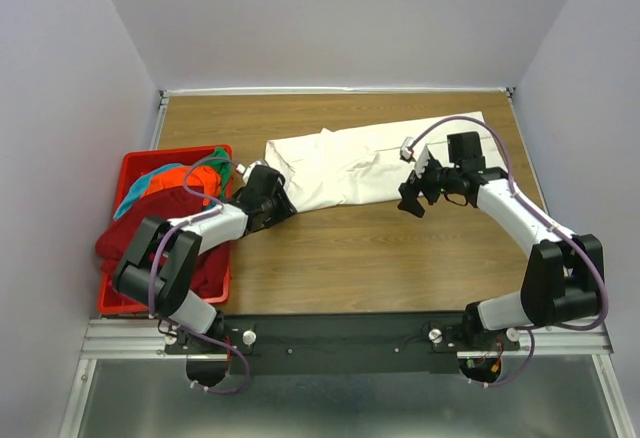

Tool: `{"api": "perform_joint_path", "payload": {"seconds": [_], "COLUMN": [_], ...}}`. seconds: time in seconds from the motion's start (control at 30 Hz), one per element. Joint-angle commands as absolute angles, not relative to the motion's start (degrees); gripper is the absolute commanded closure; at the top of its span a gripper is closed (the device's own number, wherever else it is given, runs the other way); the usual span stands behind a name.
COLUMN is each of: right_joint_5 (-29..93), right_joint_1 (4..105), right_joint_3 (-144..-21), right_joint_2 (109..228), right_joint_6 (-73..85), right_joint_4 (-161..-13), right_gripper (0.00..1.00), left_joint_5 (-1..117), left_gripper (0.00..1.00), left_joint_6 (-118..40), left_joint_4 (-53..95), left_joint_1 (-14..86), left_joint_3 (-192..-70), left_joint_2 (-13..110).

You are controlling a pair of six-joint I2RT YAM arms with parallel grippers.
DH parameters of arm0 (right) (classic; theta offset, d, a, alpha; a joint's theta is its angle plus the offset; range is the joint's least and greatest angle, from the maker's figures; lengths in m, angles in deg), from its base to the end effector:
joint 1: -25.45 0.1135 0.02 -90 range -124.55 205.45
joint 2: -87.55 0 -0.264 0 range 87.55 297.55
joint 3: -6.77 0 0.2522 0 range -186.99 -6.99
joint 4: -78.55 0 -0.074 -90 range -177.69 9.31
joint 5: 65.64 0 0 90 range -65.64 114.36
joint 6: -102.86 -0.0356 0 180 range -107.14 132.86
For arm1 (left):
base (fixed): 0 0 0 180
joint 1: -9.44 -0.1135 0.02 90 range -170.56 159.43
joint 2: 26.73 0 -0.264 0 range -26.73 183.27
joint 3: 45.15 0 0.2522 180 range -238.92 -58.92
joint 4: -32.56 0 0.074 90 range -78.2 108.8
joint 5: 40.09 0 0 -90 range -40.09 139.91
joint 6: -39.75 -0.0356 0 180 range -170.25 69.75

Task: Fold and stack the t-shirts
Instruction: Fold the tshirt

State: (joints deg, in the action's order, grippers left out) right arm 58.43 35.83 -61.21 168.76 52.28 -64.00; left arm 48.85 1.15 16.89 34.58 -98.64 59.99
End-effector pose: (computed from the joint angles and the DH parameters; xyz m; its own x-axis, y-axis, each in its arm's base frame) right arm 0.2824 0.0720 0.2366 -0.2714 -0.5845 -0.7647 -0.8682 0.4915 -0.0676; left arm 0.2609 -0.1217 0.1563 -0.7490 -0.5117 -0.4210 -0.2750 0.8181 -0.5051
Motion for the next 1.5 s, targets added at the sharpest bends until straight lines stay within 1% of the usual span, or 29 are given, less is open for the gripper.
{"api": "perform_joint_path", "payload": {"seconds": [0.0, 0.03, 0.07, 0.1, 0.13, 0.2, 0.23, 0.3, 0.37, 0.5, 0.6, 0.73, 0.77, 0.87, 0.9, 1.0, 1.03, 1.07, 1.1, 1.17, 1.2, 1.27, 1.3, 1.37, 1.4, 1.43, 1.47], "right_joint_5": [61.01, 60.93, 60.84, 60.49, 60.14, 58.91, 57.34, 56.01, 53.11, 50.38, 47.31, 44.58, 44.4, 42.56, 42.12, 40.54, 39.75, 38.0, 37.29, 36.4, 36.32, 36.23, 36.14, 35.18, 34.82, 34.04, 33.77], "right_joint_1": [34.86, 34.95, 34.86, 34.86, 34.86, 34.77, 34.86, 34.25, 32.49, 26.96, 24.06, 23.87, 23.87, 23.87, 23.87, 23.87, 23.87, 23.87, 23.87, 23.87, 23.87, 23.87, 23.87, 23.87, 23.87, 23.87, 23.87], "right_joint_3": [-59.99, -59.82, -59.64, -59.47, -58.94, -58.06, -57.54, -55.6, -54.46, -55.51, -57.96, -58.58, -59.11, -61.4, -61.49, -61.31, -61.31, -60.88, -60.78, -60.0, -59.56, -58.68, -57.63, -56.48, -55.96, -54.38, -53.5], "right_joint_2": [167.1, 167.01, 166.83, 166.57, 166.31, 164.91, 164.29, 162.53, 162.35, 165.94, 171.3, 176.75, 178.5, 182.02, 182.56, 184.41, 184.76, 185.02, 185.37, 185.29, 184.85, 184.32, 183.97, 182.66, 181.95, 179.6, 178.1], "right_joint_6": [53.81, 53.99, 54.77, 55.3, 55.92, 57.76, 61.08, 68.35, 73.65, 87.0, 90.89, 97.39, 97.23, 94.6, 94.6, 94.95, 94.51, 93.99, 93.89, 93.89, 94.24, 94.51, 94.59, 94.42, 94.42, 94.16, 94.16], "right_joint_4": [-62.81, -62.9, -62.9, -62.9, -62.81, -62.81, -62.81, -62.64, -62.46, -61.5, -61.14, -60.0, -60.0, -60.0, -60.09, -60.53, -61.48, -62.36, -63.07, -63.34, -63.6, -64.04, -64.48, -64.57, -64.57, -64.31, -64.22], "right_gripper": [0.0, 0.0, 0.0, 0.0, 0.01, 0.01, 0.01, 0.02, 0.02, 0.03, 0.05, 0.07, 0.08, 0.15, 0.15, 0.22, 0.29, 0.32, 0.39, 0.46, 0.53, 0.62, 0.72, 0.83, 0.87, 0.96, 0.98], "left_joint_5": [41.83, 41.04, 40.95, 40.77, 40.68, 40.24, 39.72, 38.93, 38.13, 38.22, 39.27, 40.59, 40.68, 41.03, 41.12, 41.38, 41.38, 41.47, 41.65, 41.91, 42.0, 42.18, 42.44, 42.79, 42.7, 42.53, 42.53], "left_gripper": [0.48, 0.5, 0.53, 0.61, 0.67, 0.75, 0.83, 0.92, 0.96, 0.98, 0.98, 0.98, 0.98, 0.98, 0.98, 0.98, 0.98, 0.98, 0.98, 0.98, 0.98, 0.98, 0.98, 0.98, 0.98, 0.98, 0.98], "left_joint_6": [4.5, 4.51, 4.51, 4.51, 4.42, 3.89, 3.63, 2.23, 1.17, -1.55, -3.66, -6.65, -7.0, -8.23, -8.59, -9.64, -9.82, -9.91, -9.91, -10.17, -10.26, -10.44, -10.61, -11.23, -11.4, -11.75, -12.02], "left_joint_4": [17.57, 17.57, 17.48, 17.31, 16.87, 16.52, 16.17, 15.47, 15.11, 14.15, 13.44, 11.95, 11.77, 11.51, 11.51, 10.8, 10.63, 10.54, 10.54, 10.54, 10.54, 10.63, 10.63, 10.45, 10.36, 10.36, 10.28], "left_joint_1": [34.48, 34.31, 33.96, 33.87, 33.61, 32.82, 32.38, 30.71, 29.31, 25.61, 23.68, 22.8, 22.62, 22.27, 22.27, 22.0, 21.74, 21.65, 21.39, 21.3, 21.13, 21.12, 21.12, 21.04, 21.04, 20.95, 20.95], "left_joint_3": [-100.31, -100.75, -101.71, -102.07, -102.5, -102.77, -102.69, -102.33, -102.25, -103.38, -105.93, -110.32, -111.81, -113.93, -114.54, -116.48, -116.83, -117.1, -117.45, -118.15, -118.33, -118.68, -118.94, -119.29, -119.3, -119.38, -119.38], "left_joint_2": [62.47, 63.78, 64.41, 65.02, 65.46, 65.56, 65.3, 63.45, 61.26, 59.14, 59.84, 63.26, 63.79, 65.64, 66.08, 68.1, 68.45, 68.98, 69.24, 69.86, 70.04, 70.56, 70.57, 70.83, 70.92, 70.74, 70.83]}}
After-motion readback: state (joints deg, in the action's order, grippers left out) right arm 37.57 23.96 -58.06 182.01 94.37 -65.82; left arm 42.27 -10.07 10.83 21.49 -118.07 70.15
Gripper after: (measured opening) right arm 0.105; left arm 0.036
